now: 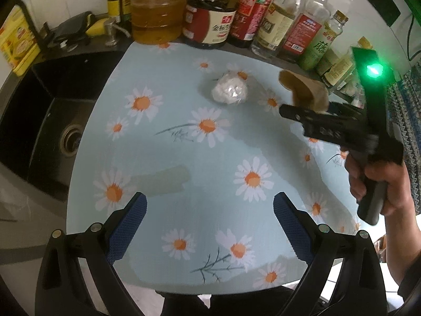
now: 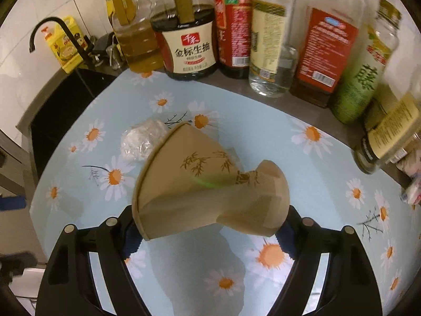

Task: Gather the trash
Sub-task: 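Grasp the crumpled brown paper cup with the right tool, then close the left tool on the white tissue in clear plastic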

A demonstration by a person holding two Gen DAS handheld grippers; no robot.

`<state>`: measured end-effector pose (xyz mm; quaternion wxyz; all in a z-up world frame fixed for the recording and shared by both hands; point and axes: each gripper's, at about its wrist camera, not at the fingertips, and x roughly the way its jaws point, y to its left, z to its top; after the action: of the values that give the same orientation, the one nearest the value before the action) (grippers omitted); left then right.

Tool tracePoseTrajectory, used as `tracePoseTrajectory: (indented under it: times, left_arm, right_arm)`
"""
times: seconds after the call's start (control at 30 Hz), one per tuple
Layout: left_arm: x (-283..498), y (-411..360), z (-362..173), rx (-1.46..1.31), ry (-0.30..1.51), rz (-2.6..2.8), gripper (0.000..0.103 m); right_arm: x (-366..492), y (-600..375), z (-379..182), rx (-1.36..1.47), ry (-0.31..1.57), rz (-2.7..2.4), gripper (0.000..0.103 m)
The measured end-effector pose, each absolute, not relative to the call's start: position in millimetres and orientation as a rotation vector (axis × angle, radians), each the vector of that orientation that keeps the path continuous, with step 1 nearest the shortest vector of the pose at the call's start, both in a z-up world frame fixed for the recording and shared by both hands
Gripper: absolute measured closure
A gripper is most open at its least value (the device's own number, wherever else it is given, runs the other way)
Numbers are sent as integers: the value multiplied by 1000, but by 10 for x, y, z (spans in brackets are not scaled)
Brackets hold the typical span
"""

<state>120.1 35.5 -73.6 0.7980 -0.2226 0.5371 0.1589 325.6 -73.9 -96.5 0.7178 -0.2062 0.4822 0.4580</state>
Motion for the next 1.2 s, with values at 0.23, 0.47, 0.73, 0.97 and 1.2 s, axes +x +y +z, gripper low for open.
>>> tracePoseTrajectory:
  times: [0.23,0.47,0.73,0.97,1.2]
  left_arm:
    - [1478,402,-710,-428,1146,305,9]
    - [1802,430,-767,-385,1149,260,9]
    - [2213,499,-918,-340,1166,227,10]
    - [2540,598,-1098,-306,1188,218,11]
    - [2679,713,-1292,-317,1220,223,30]
  right_arm:
    - [3258,-1025,-833,-400,1064,1021,23]
    - [3245,-1318,-789,-337,1053,1035,23]
    - [3214,-1625,-795,-285,1072,1026,23]
    - [3200,-1828,-843,-253,1091,1003,23]
    - [3190,-1968,-917,-235,1109,974,23]
